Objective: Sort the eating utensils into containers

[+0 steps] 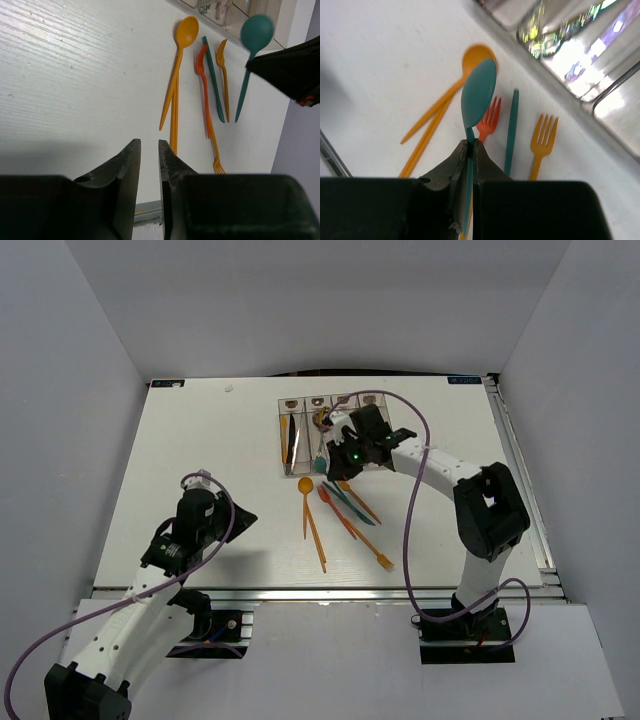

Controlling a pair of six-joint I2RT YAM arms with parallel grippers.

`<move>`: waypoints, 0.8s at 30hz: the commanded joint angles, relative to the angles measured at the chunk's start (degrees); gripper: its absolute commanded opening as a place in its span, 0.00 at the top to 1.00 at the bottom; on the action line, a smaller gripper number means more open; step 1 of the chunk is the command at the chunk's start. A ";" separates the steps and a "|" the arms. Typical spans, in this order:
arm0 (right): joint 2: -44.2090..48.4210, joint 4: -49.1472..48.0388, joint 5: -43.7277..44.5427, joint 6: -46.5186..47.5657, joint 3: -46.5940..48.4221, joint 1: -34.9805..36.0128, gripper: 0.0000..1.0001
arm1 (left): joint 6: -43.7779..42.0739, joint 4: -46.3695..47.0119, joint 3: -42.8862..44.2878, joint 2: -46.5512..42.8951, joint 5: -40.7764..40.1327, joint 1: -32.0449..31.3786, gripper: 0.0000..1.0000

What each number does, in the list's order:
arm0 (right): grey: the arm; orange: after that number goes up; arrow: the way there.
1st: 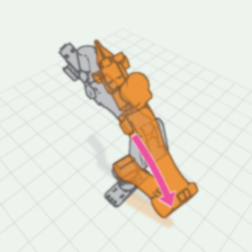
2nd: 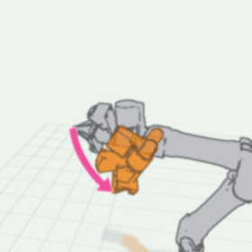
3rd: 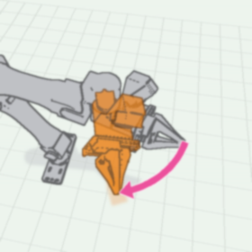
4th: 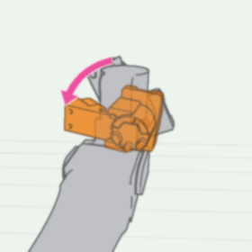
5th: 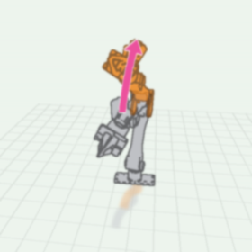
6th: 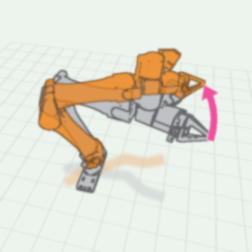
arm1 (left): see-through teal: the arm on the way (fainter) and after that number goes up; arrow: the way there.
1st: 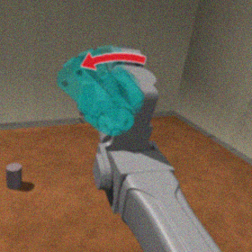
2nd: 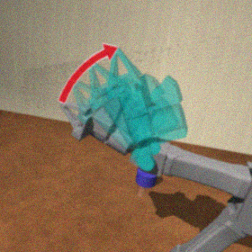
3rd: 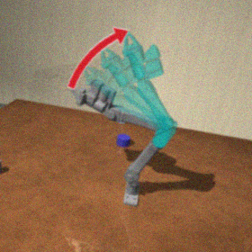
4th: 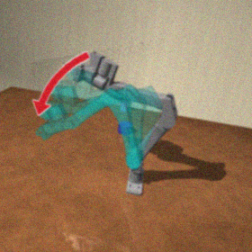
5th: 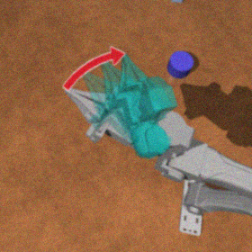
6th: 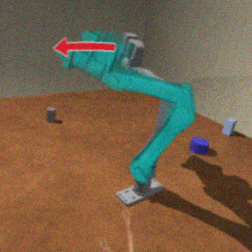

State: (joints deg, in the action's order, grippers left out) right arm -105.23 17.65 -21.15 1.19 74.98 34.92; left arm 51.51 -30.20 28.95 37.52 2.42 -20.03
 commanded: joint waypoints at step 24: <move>-19.74 -17.03 13.59 -4.54 34.79 -4.06 1.00 | 1.76 4.97 -1.88 2.38 6.55 0.17 0.66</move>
State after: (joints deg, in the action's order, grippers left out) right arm -124.79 6.24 -10.35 -4.10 106.02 31.73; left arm 52.66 -26.48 27.46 40.25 8.08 -20.03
